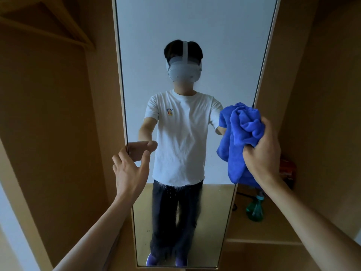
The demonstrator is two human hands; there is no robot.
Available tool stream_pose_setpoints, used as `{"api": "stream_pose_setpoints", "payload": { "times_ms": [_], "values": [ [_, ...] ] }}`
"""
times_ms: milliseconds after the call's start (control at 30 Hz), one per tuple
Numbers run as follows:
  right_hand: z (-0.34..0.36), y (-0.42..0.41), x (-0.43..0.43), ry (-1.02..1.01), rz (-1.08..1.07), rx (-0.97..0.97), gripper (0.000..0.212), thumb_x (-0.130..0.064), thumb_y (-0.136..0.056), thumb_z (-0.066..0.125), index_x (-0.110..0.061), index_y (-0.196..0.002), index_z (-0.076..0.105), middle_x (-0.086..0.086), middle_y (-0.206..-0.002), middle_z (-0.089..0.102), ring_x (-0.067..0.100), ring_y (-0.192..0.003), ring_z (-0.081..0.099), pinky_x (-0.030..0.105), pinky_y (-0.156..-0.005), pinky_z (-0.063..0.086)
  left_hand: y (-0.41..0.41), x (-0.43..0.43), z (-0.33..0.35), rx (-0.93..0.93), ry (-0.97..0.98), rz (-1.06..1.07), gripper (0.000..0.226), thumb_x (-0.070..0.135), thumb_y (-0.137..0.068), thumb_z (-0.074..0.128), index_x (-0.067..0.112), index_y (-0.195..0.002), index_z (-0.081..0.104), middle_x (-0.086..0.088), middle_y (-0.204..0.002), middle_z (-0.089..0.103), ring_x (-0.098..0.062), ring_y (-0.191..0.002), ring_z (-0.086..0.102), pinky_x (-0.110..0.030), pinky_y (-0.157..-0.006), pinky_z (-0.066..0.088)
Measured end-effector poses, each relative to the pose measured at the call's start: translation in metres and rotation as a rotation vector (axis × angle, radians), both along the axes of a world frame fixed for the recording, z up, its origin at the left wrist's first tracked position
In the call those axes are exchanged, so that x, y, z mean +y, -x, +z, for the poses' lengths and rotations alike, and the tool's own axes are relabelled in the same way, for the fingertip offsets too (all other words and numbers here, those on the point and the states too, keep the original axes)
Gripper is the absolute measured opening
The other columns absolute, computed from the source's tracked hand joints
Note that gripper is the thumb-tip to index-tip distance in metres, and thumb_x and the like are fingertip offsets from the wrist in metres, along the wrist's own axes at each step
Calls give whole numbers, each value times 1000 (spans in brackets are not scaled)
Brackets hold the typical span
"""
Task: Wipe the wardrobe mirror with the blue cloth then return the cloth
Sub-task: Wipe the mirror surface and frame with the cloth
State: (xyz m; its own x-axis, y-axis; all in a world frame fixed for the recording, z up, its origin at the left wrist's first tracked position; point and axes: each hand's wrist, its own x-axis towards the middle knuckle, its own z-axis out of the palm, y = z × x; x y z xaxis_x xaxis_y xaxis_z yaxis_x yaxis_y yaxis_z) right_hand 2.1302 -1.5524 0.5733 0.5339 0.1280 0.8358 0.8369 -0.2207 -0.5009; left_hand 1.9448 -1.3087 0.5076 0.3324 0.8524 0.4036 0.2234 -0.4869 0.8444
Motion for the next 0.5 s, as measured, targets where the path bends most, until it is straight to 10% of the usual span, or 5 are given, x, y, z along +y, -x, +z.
{"api": "stream_pose_setpoints", "payload": {
  "times_ms": [300, 500],
  "values": [
    [1, 20, 19, -20, -7, -21, 52, 4, -82, 65, -14, -128, 50, -9, -114, 58, 5, -104, 57, 3, -86, 39, 7, 6, -3, 11, -54, -50, 61, 50, -95, 57, 18, -143, 36, -5, -134, 40, -27, -125, 43, -43, -95, 42],
    [6, 41, 51, 32, 51, -62, 41, 0, -81, 66, -21, -114, 54, -2, -103, 60, 9, -94, 62, 35, -77, 55, 18, 13, 2, 67, -36, -140, 62, 47, -97, 55, 19, -147, 32, -2, -138, 38, -25, -129, 41, -42, -98, 40]
  ]
}}
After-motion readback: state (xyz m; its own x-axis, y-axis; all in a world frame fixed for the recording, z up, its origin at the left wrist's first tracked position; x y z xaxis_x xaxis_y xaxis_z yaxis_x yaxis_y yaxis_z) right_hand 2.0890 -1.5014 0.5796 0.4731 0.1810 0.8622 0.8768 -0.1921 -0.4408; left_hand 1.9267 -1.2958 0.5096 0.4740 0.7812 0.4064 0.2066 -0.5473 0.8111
